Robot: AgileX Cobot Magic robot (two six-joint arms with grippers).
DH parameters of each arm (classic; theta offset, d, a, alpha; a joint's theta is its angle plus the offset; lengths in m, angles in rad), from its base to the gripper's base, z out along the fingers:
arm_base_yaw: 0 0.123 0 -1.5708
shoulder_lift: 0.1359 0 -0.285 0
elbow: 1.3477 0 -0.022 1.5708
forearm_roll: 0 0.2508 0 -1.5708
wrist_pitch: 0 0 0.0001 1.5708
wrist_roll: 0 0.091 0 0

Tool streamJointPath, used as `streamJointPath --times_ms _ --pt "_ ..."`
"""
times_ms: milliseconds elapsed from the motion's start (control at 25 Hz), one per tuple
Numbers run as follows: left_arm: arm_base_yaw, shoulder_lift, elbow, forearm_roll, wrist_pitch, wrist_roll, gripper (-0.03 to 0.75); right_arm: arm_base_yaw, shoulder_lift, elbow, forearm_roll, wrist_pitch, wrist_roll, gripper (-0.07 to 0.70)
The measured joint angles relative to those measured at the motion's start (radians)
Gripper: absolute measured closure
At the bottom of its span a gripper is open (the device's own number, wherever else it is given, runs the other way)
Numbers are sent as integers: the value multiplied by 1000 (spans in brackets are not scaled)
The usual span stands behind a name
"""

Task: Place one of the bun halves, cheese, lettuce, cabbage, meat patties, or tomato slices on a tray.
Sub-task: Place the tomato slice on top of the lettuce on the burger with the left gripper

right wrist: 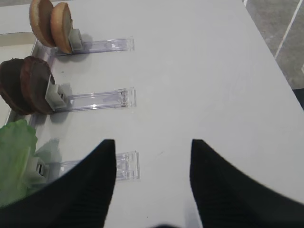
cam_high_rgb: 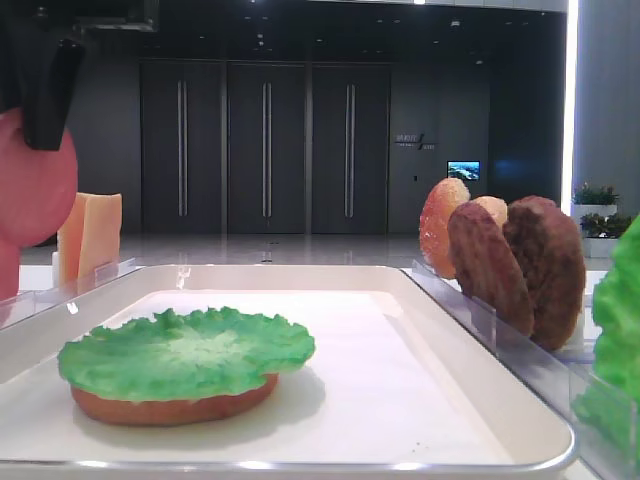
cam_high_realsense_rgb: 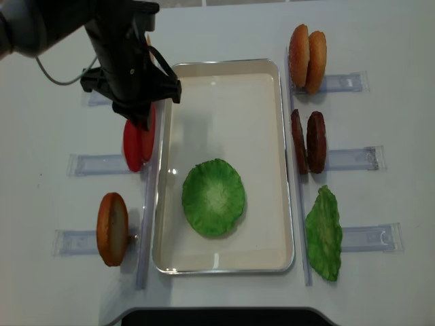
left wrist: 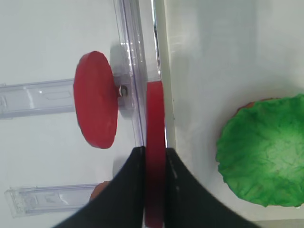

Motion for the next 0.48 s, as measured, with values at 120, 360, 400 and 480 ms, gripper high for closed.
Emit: streamJointPath --times_ms 120,360,400,480 --pt "0 -37 16 -36 -6 18 658 0 0 0 0 0 0 286" --pt "0 -202 107 -96 -37 55 658 0 0 0 0 0 0 286" --pt "0 -223 132 -106 -55 63 658 0 0 0 0 0 0 286" --pt "0 -263 183 -144 -99 81 658 0 0 0 0 0 0 286"
